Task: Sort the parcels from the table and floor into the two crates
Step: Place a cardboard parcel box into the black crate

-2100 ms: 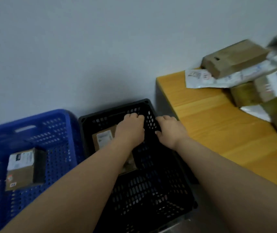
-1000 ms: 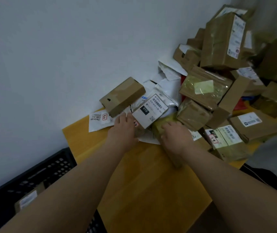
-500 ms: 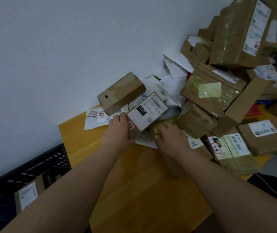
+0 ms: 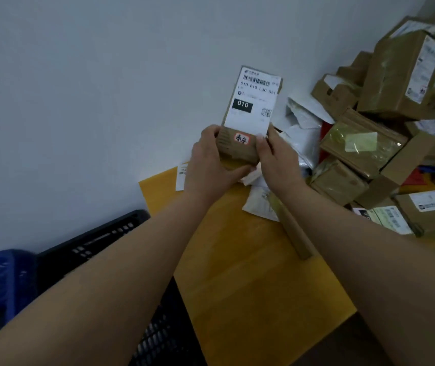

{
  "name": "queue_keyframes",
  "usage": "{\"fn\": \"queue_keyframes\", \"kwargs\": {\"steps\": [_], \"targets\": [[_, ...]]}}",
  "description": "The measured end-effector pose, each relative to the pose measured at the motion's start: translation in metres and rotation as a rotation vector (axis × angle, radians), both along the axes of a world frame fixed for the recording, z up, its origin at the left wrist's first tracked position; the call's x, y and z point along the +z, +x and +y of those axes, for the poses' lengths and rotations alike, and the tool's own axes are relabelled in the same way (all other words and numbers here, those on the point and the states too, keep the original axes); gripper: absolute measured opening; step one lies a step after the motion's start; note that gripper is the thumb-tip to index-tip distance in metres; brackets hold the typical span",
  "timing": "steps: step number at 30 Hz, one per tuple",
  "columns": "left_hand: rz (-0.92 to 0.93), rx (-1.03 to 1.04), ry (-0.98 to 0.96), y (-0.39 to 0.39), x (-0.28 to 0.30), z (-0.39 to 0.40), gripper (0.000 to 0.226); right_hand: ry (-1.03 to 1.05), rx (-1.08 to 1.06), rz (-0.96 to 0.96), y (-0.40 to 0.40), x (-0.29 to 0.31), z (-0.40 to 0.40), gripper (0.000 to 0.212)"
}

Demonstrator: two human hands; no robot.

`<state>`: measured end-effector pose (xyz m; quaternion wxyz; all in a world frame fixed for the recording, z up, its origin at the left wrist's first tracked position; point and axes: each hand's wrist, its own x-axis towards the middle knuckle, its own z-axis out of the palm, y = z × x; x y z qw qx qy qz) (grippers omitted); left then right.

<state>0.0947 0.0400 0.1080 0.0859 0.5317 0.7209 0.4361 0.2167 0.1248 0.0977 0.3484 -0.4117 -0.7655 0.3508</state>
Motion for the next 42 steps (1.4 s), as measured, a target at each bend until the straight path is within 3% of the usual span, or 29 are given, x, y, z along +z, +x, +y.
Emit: {"fn": "queue_keyframes", "kwargs": {"steps": [12, 22, 26, 28, 32, 39, 42], "targets": [[-0.032, -0.062, 0.320, -0.043, 0.061, -0.106, 0.070, 0.126, -0.052, 0.123, -0.036, 0.075, -0.119, 0.069], [-0.050, 0.067, 0.352, -0.099, 0.054, -0.173, 0.068, 0.081, 0.110, 0.097, -0.102, 0.078, -0.178, 0.078], [-0.123, 0.123, 0.256, -0.126, 0.032, -0.190, 0.080, 0.009, 0.216, 0.068, -0.133, 0.055, -0.185, 0.074], [-0.077, 0.127, 0.134, -0.142, 0.018, -0.199, 0.084, -0.049, 0.310, 0.044, -0.146, 0.038, -0.185, 0.068], [-0.015, 0.180, -0.120, -0.180, 0.000, -0.227, 0.085, -0.216, 0.474, -0.014, -0.179, 0.007, -0.186, 0.055], [-0.117, 0.242, -0.317, -0.205, -0.040, -0.264, 0.083, -0.446, 0.605, -0.142, -0.228, -0.034, -0.204, 0.037], [-0.243, 0.211, -0.394, -0.202, -0.075, -0.273, 0.088, -0.533, 0.590, -0.243, -0.241, -0.070, -0.212, 0.063]]}}
